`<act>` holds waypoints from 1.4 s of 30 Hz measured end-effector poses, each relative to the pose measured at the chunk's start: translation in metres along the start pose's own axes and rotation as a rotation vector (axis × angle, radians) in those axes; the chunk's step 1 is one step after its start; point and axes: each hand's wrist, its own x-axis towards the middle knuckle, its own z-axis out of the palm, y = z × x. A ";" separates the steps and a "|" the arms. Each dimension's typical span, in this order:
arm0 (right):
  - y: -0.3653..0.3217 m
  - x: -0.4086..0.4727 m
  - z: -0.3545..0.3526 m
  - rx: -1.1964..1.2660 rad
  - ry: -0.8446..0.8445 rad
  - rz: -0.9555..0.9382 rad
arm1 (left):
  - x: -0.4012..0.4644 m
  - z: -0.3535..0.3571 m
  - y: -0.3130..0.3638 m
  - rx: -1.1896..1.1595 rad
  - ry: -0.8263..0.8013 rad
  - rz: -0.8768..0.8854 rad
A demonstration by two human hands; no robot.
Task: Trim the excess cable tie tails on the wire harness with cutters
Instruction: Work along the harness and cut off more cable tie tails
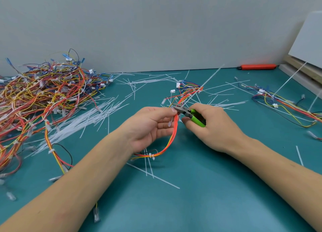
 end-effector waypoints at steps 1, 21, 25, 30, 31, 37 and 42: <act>-0.001 0.000 0.000 0.009 -0.002 -0.001 | 0.000 0.000 0.000 0.002 0.001 -0.002; 0.000 -0.001 0.002 0.064 0.015 0.043 | -0.002 0.001 0.002 -0.044 -0.057 -0.001; -0.001 -0.003 0.003 0.079 0.011 0.047 | -0.002 0.001 0.003 -0.029 -0.046 0.004; -0.002 -0.001 0.003 0.109 0.010 -0.006 | -0.001 0.000 0.001 -0.020 -0.020 0.000; -0.001 0.000 0.002 0.110 0.008 -0.008 | -0.001 -0.001 0.001 -0.017 -0.020 0.001; 0.001 -0.002 0.001 0.119 -0.012 0.064 | -0.001 0.000 0.001 -0.013 -0.056 0.012; 0.000 -0.003 0.003 0.121 -0.005 0.037 | -0.001 0.000 0.002 -0.003 -0.032 0.011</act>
